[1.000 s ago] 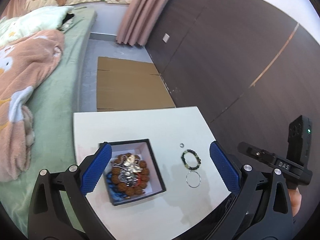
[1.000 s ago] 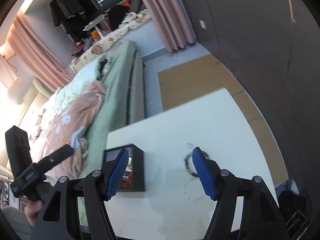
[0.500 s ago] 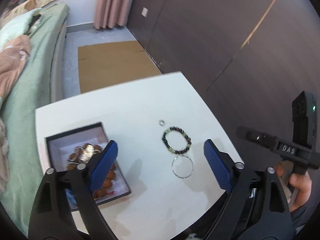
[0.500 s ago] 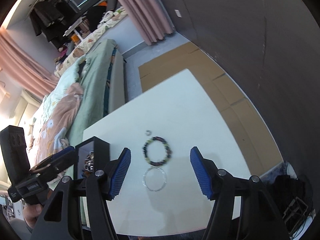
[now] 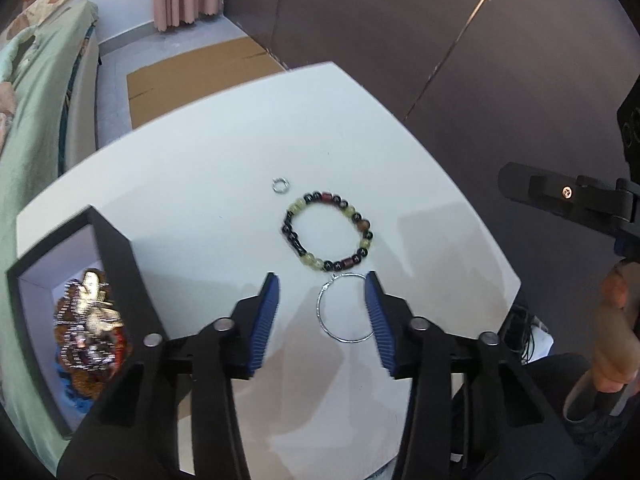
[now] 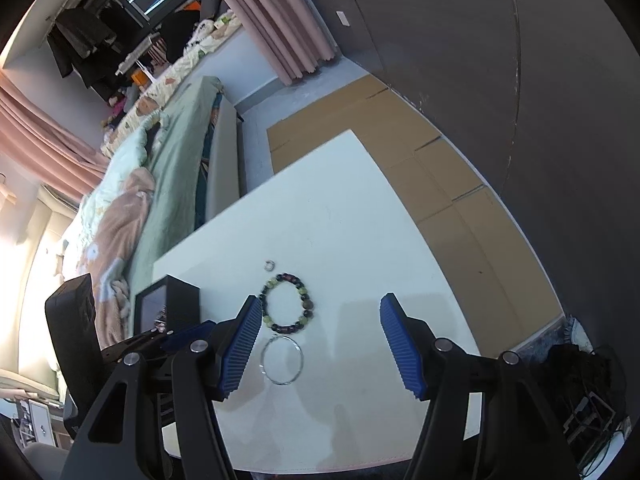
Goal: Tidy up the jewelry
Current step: 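Move both grippers toward the silver hoop and green-beaded bracelet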
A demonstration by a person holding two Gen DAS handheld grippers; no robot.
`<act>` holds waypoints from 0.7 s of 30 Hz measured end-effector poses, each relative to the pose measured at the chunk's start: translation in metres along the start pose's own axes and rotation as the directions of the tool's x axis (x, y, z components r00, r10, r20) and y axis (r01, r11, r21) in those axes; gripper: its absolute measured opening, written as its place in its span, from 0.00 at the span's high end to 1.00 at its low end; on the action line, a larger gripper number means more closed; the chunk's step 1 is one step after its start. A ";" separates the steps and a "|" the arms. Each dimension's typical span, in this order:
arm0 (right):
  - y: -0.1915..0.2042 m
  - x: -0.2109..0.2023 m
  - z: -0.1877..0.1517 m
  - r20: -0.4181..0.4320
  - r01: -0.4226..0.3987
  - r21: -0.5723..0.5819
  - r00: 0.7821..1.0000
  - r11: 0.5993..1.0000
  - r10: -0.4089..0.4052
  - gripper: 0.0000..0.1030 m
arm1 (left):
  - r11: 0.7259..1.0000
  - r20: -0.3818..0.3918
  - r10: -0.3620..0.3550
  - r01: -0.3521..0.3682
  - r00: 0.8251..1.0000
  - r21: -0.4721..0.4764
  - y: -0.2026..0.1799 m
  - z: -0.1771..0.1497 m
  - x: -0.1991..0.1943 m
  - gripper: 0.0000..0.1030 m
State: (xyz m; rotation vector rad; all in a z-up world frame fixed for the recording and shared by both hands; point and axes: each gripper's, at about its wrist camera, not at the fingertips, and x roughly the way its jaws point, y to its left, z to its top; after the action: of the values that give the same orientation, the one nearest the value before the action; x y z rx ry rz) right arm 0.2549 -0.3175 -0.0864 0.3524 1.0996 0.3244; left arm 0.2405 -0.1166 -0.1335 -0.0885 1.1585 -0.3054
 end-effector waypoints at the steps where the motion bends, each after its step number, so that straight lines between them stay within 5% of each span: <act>1: -0.001 0.002 0.000 -0.006 0.008 0.000 1.000 1.000 -0.008 0.41 | 1.000 -0.006 0.000 0.000 1.000 0.002 -0.001 0.000 0.005 0.64; 7: -0.008 0.010 -0.001 -0.034 0.046 -0.010 0.998 0.999 -0.046 0.41 | 0.999 -0.027 0.013 -0.012 1.000 0.032 -0.011 -0.005 0.020 0.67; 16: -0.006 0.014 0.000 -0.042 0.051 -0.025 0.998 0.998 -0.052 0.41 | 0.996 -0.036 0.053 -0.050 0.998 0.079 -0.019 -0.009 0.034 0.96; 21: 0.002 0.023 0.000 -0.055 0.050 -0.040 0.997 0.998 -0.052 0.44 | 0.997 -0.026 0.033 -0.031 0.999 0.064 -0.014 -0.008 0.022 0.99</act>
State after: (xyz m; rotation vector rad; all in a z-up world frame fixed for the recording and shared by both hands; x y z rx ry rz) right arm 0.2640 -0.3064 -0.1044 0.2821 1.1537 0.3111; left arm 0.2382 -0.1356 -0.1531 -0.0097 1.1745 -0.3157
